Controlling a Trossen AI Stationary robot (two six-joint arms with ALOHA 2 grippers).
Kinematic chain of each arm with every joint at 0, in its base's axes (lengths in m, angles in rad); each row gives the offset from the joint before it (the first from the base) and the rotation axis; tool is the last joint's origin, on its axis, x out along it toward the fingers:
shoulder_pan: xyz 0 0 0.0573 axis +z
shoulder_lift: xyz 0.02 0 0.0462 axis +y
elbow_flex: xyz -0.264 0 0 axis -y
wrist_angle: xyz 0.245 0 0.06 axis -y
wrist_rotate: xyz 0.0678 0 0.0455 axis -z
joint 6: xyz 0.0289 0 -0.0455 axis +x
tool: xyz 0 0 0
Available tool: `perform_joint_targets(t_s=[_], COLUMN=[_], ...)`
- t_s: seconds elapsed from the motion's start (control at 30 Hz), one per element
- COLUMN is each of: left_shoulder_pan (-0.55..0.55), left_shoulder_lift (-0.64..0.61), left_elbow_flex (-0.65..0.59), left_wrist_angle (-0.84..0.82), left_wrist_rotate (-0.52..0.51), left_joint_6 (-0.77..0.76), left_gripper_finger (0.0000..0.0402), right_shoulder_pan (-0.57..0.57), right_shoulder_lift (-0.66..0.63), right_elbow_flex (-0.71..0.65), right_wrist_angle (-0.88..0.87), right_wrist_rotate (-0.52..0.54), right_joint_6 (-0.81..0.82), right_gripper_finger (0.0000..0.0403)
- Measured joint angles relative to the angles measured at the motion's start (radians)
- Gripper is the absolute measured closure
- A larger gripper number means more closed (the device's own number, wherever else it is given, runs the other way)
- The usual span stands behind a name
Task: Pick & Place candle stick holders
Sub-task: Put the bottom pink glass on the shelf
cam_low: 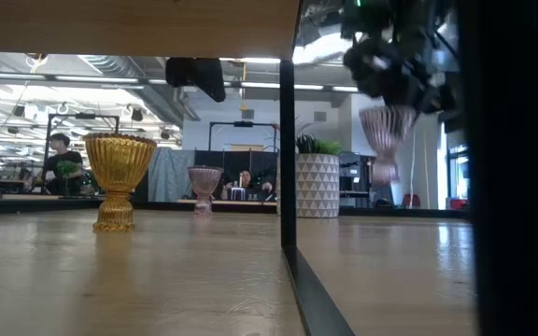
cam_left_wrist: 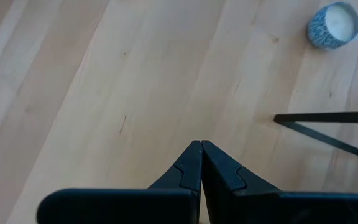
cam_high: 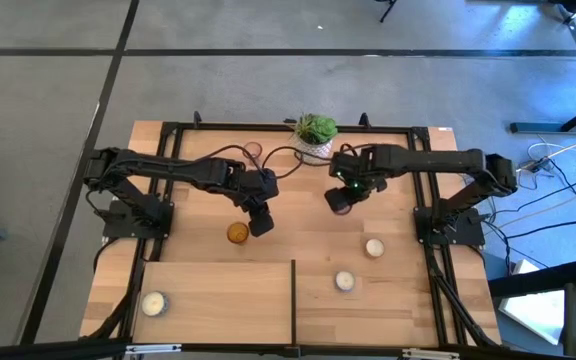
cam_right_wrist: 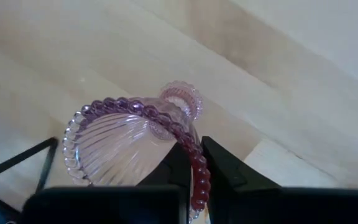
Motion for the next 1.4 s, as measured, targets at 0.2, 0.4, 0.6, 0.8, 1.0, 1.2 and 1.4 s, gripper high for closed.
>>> perform_joint_targets(t_s=[0.2,0.4,0.6,0.8,1.0,1.2,1.4], left_shoulder_pan=[0.001,0.0,-0.002,-0.038,-0.074,-0.097,-0.172], left_shoulder_lift=[-0.06,-0.155,-0.246,-0.319,-0.377,-0.4,-0.392], left_elbow_flex=[0.001,0.001,0.001,0.001,0.001,0.001,0.0], left_wrist_angle=[-0.027,-0.026,-0.02,-0.021,-0.059,-0.094,-0.103], left_wrist_rotate=[-0.013,-0.031,-0.031,-0.031,-0.125,-0.257,-0.348], left_joint_6=[-0.022,-0.055,-0.105,-0.114,-0.163,-0.291,-0.395], left_gripper_finger=[0.04,0.04,0.04,0.04,0.04,0.04,0.04], right_shoulder_pan=[0.038,0.098,0.153,0.212,0.264,0.323,0.384], right_shoulder_lift=[0.0,0.0,0.0,0.0,0.014,0.111,0.3], right_elbow_flex=[0.211,0.369,0.446,0.461,0.462,0.553,0.874], right_wrist_angle=[-0.14,-0.19,-0.206,-0.17,-0.074,-0.016,-0.116], right_wrist_rotate=[0.056,0.107,0.125,0.114,0.052,-0.015,-0.032], right_joint_6=[-0.025,-0.024,-0.005,-0.002,0.031,0.025,-0.08], right_gripper_finger=[0.0383,0.0383,0.0383,0.0383,0.0383,0.0383,0.0383])
